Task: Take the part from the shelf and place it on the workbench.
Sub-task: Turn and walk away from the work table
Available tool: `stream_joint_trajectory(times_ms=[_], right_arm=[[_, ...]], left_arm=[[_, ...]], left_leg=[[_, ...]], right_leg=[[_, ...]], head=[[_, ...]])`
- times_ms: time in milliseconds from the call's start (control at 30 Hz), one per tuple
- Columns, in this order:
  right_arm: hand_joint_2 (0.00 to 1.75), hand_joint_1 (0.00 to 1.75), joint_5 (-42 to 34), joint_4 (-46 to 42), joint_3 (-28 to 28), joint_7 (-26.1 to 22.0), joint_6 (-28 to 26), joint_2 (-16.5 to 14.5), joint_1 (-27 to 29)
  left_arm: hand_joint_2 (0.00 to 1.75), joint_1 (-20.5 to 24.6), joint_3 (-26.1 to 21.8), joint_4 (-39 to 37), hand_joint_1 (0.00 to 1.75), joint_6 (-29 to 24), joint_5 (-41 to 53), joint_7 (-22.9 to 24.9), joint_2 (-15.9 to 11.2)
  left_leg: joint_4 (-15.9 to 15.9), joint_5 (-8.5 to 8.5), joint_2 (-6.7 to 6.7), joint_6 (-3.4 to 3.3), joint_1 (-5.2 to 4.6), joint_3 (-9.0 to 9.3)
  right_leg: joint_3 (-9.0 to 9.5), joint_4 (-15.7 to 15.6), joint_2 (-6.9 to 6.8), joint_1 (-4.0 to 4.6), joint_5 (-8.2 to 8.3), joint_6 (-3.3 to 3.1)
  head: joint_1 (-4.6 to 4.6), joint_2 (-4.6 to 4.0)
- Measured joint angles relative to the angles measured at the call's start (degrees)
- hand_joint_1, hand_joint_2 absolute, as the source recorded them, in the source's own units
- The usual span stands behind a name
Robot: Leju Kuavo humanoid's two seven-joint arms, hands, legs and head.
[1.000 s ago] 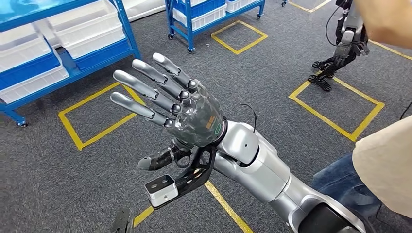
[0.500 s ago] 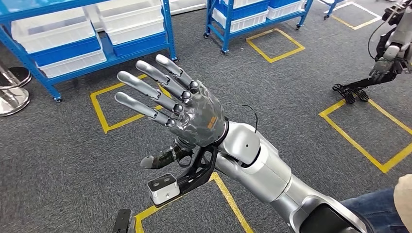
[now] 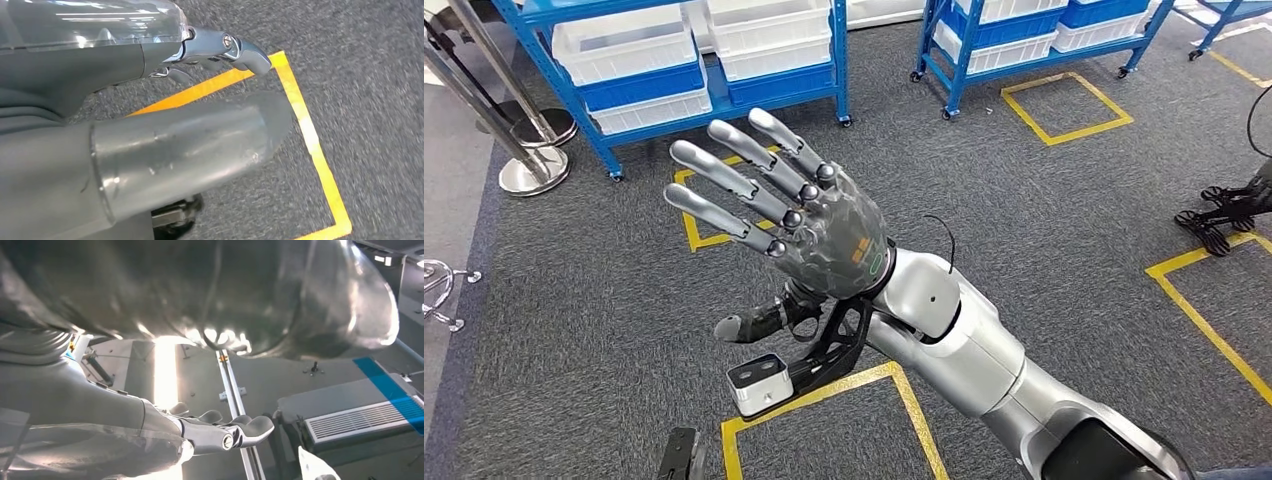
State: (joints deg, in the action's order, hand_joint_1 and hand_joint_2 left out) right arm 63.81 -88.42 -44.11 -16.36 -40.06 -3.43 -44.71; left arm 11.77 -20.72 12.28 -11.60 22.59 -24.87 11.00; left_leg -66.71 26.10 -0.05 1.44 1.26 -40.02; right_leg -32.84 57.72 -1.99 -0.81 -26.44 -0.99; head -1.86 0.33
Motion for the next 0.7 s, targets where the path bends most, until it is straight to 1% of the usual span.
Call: stream_joint_trajectory(times_ms=[33, 67, 100, 133, 200, 233, 267, 300, 333, 367, 400, 433, 467, 500, 533, 567, 600, 667, 700], right_arm=[[0.00, 0.00, -0.01, -0.01, 0.00, 0.05, 0.00, 0.00, -0.02], [0.00, 0.00, -0.02, -0.01, 0.00, 0.10, 0.00, 0.00, -0.03], [0.00, 0.00, -0.03, -0.02, 0.00, 0.14, 0.00, 0.00, -0.03], [0.00, 0.00, -0.04, -0.02, 0.00, 0.17, 0.00, 0.00, -0.02], [0.00, 0.00, -0.05, -0.04, 0.00, 0.19, -0.01, 0.01, -0.05], [0.00, 0.00, -0.05, -0.08, 0.01, 0.19, -0.01, 0.01, -0.09], [0.00, 0.00, -0.06, -0.11, 0.01, 0.19, -0.02, 0.01, -0.11], [0.00, 0.00, -0.07, -0.15, 0.02, 0.20, -0.02, 0.04, -0.08], [0.00, 0.00, -0.07, -0.15, 0.02, 0.20, -0.02, 0.09, -0.01], [0.00, 0.00, -0.07, -0.14, 0.02, 0.20, -0.02, 0.17, 0.10], [0.00, 0.00, -0.07, -0.14, 0.02, 0.20, -0.02, 0.26, 0.23], [0.00, 0.00, -0.07, -0.13, 0.02, 0.19, -0.02, 0.34, 0.31], [0.00, 0.00, -0.07, -0.13, 0.02, 0.20, -0.02, 0.40, 0.34], [0.00, 0.00, -0.07, -0.14, 0.02, 0.20, -0.02, 0.43, 0.32], [0.00, 0.00, -0.07, -0.14, 0.02, 0.20, -0.02, 0.45, 0.29], [0.00, 0.00, -0.07, -0.14, 0.02, 0.20, -0.02, 0.46, 0.23], [0.00, 0.00, -0.07, -0.14, 0.02, 0.20, -0.02, 0.47, 0.20], [0.00, 0.00, -0.07, -0.15, 0.02, 0.20, -0.02, 0.51, 0.14], [0.00, 0.00, -0.07, -0.18, 0.02, 0.21, -0.02, 0.50, 0.11]], left_arm=[[0.00, 0.06, 0.00, 0.00, 0.00, 0.15, 0.01, 0.00, -0.01], [0.00, 0.14, 0.00, 0.00, 0.00, 0.29, 0.01, -0.01, -0.01], [0.00, 0.19, 0.00, 0.00, 0.00, 0.39, 0.01, -0.01, 0.00], [0.00, 0.22, 0.00, 0.00, 0.00, 0.44, 0.01, -0.01, 0.00], [0.00, 0.19, 0.00, 0.00, 0.00, 0.49, -0.01, -0.01, 0.01], [0.00, 0.22, 0.00, 0.00, 0.00, 0.54, -0.01, -0.03, 0.02], [0.00, 0.29, 0.00, 0.00, 0.00, 0.63, -0.02, -0.08, 0.03], [0.00, 0.36, 0.00, 0.00, 0.00, 0.75, -0.02, -0.14, 0.05], [0.00, 0.42, 0.00, 0.00, 0.00, 0.96, -0.03, -0.21, 0.05], [0.00, 0.43, 0.00, 0.00, 0.00, 1.20, -0.03, -0.27, 0.05], [0.00, 0.39, 0.00, 0.00, 0.00, 1.45, 0.00, -0.32, 0.05], [0.00, 0.36, 0.00, 0.00, 0.00, 1.69, 0.07, -0.37, 0.05], [0.00, 0.33, 0.01, 0.00, 0.00, 1.87, 0.17, -0.39, 0.06], [0.00, 0.32, 0.03, 0.00, 0.00, 2.01, 0.32, -0.40, 0.08], [0.00, 0.31, 0.07, 0.00, 0.00, 2.11, 0.47, -0.40, 0.11], [0.00, 0.36, 0.10, 0.00, 0.00, 2.20, 0.59, -0.42, 0.15], [0.00, 0.41, 0.14, 0.00, 0.00, 2.27, 0.68, -0.45, 0.19], [0.00, 0.47, 0.17, 0.00, 0.00, 2.35, 0.76, -0.51, 0.23], [0.00, 0.47, 0.17, 0.02, 0.00, 2.39, 0.80, -0.52, 0.24]], left_leg=[[3.89, -1.29, 0.27, -0.19, -0.12, 2.20], [6.79, -2.05, 0.49, -0.53, -0.25, 3.79], [8.29, -2.18, 0.64, -0.87, -0.41, 4.58], [8.56, -1.93, 0.64, -1.22, -0.59, 4.71], [8.78, -2.05, 0.47, -1.94, -0.52, 4.79], [8.97, -2.14, 0.39, -2.33, -0.43, 4.91], [9.17, -2.23, 0.33, -2.74, -0.31, 5.03], [9.28, -2.28, 0.27, -3.04, -0.25, 5.11], [9.30, -2.03, 0.14, -3.34, -0.29, 5.10], [9.28, -1.78, -0.03, -3.57, -0.33, 5.10], [9.24, -1.44, -0.21, -3.70, -0.37, 5.17], [9.17, -1.05, -0.41, -3.80, -0.39, 5.34], [9.05, -0.81, -0.55, -3.74, -0.39, 5.63], [8.90, -0.47, -0.68, -3.61, -0.39, 6.05], [8.77, -0.12, -0.80, -3.43, -0.40, 6.43], [8.55, 0.25, -0.92, -3.16, -0.51, 6.70], [8.46, 0.57, -1.01, -2.85, -0.59, 6.87], [8.60, 1.04, -1.12, -2.15, -0.73, 7.12], [8.80, 1.30, -1.08, -1.81, -0.68, 7.30]], right_leg=[[-0.02, 0.16, -0.13, 0.12, -0.16, 0.23], [-0.06, 0.30, -0.19, 0.23, -0.29, 0.47], [-0.11, 0.40, -0.22, 0.35, -0.36, 0.72], [-0.14, 0.42, -0.25, 0.47, -0.38, 0.97], [-0.06, 0.50, -0.23, 0.37, -0.57, 1.56], [-0.26, 1.13, 0.02, 0.27, -1.13, 1.84], [-1.08, 3.00, 0.43, 0.18, -2.37, 2.10], [-2.47, 5.97, 0.91, 0.08, -4.06, 2.29], [-4.44, 9.84, 1.26, 0.08, -5.86, 2.41], [-6.58, 13.79, 1.45, 0.07, -7.22, 2.51], [-8.19, 16.40, 1.49, 0.05, -7.50, 2.57], [-8.97, 17.16, 1.50, 0.04, -6.68, 2.58], [-8.60, 15.68, 1.51, 0.02, -4.86, 2.52], [-7.17, 12.19, 1.53, 0.01, -2.39, 2.38], [-5.38, 8.31, 1.64, 0.03, -0.47, 2.16], [-3.75, 4.78, 1.76, 0.10, 0.56, 1.95], [-2.65, 2.47, 1.87, 0.20, 0.82, 1.72], [-1.98, 1.22, 1.99, 0.41, -0.17, 1.21], [-1.64, 1.09, 2.01, 0.31, -0.34, 0.91]], head=[[0.00, 0.00], [0.01, 0.00], [0.02, 0.00], [0.02, 0.00], [0.02, 0.00], [0.03, 0.00], [0.04, 0.00], [0.04, 0.00], [0.05, 0.00], [0.05, 0.00], [0.05, 0.00], [0.05, 0.00], [0.04, 0.00], [0.05, 0.00], [0.05, 0.00], [0.06, 0.00], [0.06, 0.00], [0.05, 0.00], [0.02, 0.00]])
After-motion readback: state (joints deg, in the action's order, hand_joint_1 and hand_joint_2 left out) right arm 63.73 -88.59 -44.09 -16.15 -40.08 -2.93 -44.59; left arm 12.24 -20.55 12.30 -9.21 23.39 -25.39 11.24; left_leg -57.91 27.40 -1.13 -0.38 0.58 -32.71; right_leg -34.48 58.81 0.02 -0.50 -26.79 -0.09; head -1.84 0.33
